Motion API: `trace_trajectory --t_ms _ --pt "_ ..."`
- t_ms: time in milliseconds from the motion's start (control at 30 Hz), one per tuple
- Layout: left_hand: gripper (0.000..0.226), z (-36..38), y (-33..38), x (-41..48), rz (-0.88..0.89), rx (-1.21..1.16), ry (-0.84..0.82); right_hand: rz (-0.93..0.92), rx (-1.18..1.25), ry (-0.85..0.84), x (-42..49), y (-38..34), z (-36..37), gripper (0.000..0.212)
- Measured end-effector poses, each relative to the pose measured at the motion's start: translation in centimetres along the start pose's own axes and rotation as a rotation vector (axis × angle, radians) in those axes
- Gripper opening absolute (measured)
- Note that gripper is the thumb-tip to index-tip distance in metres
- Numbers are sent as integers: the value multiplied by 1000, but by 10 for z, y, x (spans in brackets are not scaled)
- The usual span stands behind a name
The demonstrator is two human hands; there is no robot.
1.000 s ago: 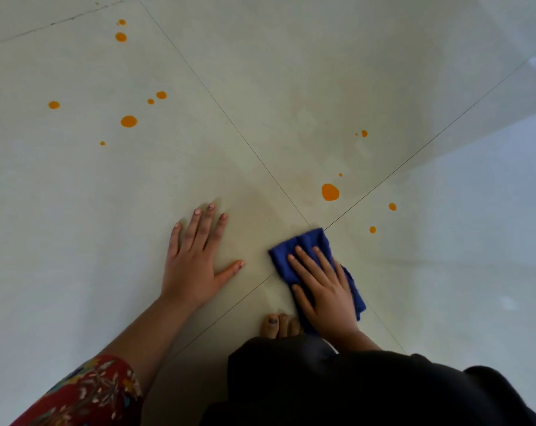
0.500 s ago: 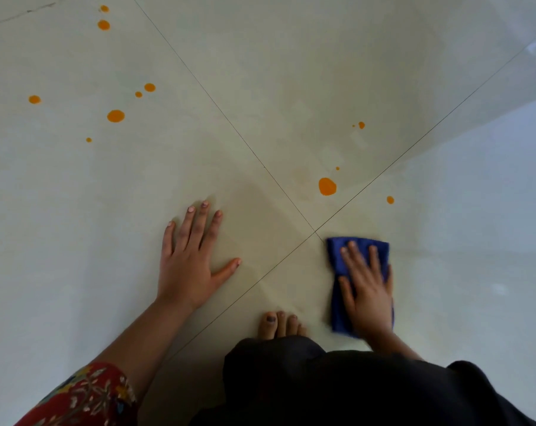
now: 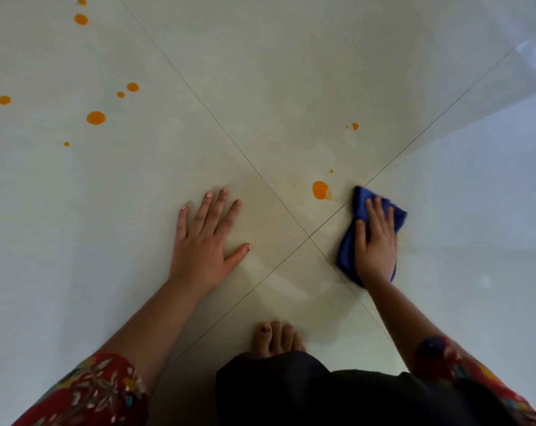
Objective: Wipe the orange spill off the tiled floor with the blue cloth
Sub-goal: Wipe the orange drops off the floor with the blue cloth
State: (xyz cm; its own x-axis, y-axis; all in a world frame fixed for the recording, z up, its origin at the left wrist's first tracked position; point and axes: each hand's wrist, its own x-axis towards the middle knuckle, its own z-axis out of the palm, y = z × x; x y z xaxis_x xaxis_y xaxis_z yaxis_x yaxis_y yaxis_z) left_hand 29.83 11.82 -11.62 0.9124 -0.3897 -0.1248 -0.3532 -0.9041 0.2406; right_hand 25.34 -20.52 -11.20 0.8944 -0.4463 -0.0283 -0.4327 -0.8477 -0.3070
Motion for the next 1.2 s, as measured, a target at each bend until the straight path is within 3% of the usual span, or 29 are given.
trace_trajectory --t_ms 100,167,300,433,500,567,633,700,767,867,933,1000,1067,1200 --pt "78 2 1 1 1 -2 32 284 26 58 72 -13 2 51" --pt "78 3 2 1 -4 8 45 260 33 22 126 -33 1 51" --pt "78 2 4 1 -16 10 33 -49 21 -98 175 -81 13 51" --pt "78 1 6 -4 -11 -2 41 -577 -67 -263 98 -91 17 50" --pt "78 0 7 -4 -13 -4 50 -727 -115 -334 44 -64 8 50" --pt "77 0 6 -2 -15 1 49 -623 -91 -206 20 -27 2 48" --pt "77 0 6 1 -12 6 45 -282 18 -32 34 -12 0 47" --pt "77 0 6 1 -23 4 53 20 104 33 66 -29 3 44" --pt "77 0 7 -1 -25 6 51 2 140 -10 83 -63 9 43" --pt "77 -1 7 -1 -28 12 61 -409 140 -153 57 -100 22 43" --pt "76 -1 7 0 -23 2 71 -509 21 -232 12 -99 24 50" --pt "76 -1 6 1 -24 -4 72 -398 -97 -207 -29 -70 20 53" --pt "76 0 6 1 -23 -7 74 -226 -115 -77 -37 -25 10 51" --pt "76 3 4 0 -23 11 64 288 12 72 31 -10 6 51"
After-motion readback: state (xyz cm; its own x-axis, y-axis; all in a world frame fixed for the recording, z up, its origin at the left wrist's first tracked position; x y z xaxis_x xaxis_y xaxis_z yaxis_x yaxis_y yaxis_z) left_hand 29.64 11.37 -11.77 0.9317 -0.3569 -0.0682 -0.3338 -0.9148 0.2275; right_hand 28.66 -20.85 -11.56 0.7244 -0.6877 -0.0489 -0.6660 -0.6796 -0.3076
